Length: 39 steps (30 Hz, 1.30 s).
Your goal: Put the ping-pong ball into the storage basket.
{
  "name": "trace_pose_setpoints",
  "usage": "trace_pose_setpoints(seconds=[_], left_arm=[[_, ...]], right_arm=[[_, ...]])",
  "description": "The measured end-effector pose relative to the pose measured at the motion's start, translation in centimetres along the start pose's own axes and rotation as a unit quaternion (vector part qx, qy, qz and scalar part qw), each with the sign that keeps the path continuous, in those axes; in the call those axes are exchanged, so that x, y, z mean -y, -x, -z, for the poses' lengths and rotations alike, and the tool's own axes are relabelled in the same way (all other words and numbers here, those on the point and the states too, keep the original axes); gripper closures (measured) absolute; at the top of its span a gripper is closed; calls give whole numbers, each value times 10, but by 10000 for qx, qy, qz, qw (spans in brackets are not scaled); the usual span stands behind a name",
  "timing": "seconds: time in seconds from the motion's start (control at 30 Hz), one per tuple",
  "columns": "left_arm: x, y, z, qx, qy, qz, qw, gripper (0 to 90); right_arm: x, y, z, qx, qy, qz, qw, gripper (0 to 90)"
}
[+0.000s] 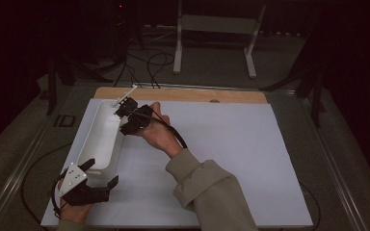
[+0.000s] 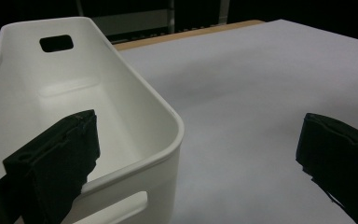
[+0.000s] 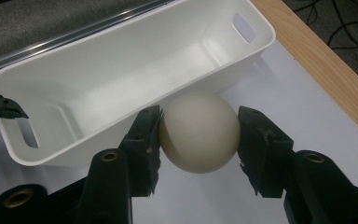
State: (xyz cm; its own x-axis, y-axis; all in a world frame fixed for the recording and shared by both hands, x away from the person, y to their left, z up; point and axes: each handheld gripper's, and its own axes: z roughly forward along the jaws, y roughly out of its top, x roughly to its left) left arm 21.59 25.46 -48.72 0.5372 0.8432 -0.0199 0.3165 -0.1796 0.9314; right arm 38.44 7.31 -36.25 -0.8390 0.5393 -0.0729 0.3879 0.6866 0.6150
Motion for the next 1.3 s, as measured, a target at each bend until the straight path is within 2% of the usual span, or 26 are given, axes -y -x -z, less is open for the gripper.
trace_pose_setpoints(seconds=[1.3], left_arm=[[-1, 1, -1, 23, 7, 8, 10000, 1]], right_arm=[[-11, -33, -14, -237, 66, 300, 9992, 502]])
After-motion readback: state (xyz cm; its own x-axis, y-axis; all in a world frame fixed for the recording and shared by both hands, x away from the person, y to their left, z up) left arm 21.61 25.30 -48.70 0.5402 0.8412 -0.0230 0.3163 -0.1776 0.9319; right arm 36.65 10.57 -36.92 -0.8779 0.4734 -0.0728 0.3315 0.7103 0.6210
